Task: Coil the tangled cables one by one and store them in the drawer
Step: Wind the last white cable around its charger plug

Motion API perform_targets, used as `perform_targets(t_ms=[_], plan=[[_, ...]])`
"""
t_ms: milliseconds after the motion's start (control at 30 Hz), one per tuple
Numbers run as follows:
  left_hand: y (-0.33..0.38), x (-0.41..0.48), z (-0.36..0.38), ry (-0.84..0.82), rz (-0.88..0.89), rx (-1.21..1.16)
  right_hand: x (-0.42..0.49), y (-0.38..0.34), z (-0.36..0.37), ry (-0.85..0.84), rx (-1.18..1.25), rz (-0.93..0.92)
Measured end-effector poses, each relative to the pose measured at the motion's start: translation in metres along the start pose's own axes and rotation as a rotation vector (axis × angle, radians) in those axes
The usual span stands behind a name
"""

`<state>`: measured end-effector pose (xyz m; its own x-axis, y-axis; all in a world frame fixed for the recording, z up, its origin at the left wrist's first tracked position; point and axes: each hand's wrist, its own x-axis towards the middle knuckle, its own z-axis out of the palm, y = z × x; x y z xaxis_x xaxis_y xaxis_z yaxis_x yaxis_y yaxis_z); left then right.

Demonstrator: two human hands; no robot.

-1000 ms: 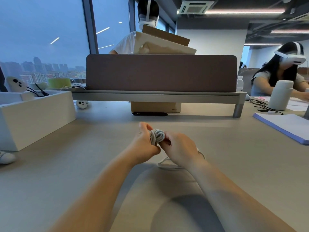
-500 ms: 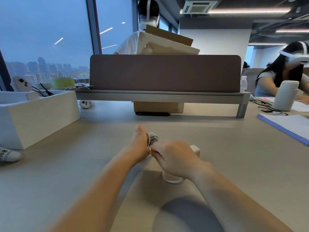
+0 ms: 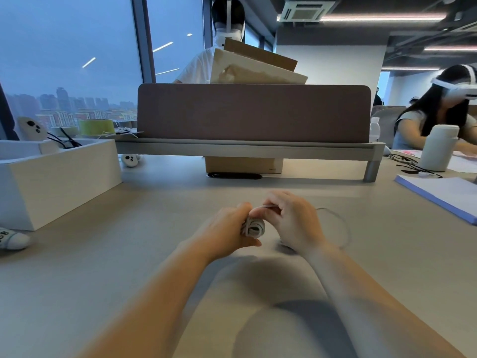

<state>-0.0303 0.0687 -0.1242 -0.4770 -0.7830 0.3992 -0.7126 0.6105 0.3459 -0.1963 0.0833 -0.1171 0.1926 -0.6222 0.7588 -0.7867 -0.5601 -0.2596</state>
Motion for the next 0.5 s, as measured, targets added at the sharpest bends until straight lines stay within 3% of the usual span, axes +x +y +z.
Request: perform_targets(t_ms=[267, 500], plan=[[0.017, -0.001, 0.001, 0.099, 0.009, -0.348, 0.007, -0.004, 0.000, -0.023, 0.643, 0.293], [0.018, -0.004, 0.003, 0.154, 0.033, -0.430, 0.005, -0.001, -0.004, -0.168, 0.872, 0.547]])
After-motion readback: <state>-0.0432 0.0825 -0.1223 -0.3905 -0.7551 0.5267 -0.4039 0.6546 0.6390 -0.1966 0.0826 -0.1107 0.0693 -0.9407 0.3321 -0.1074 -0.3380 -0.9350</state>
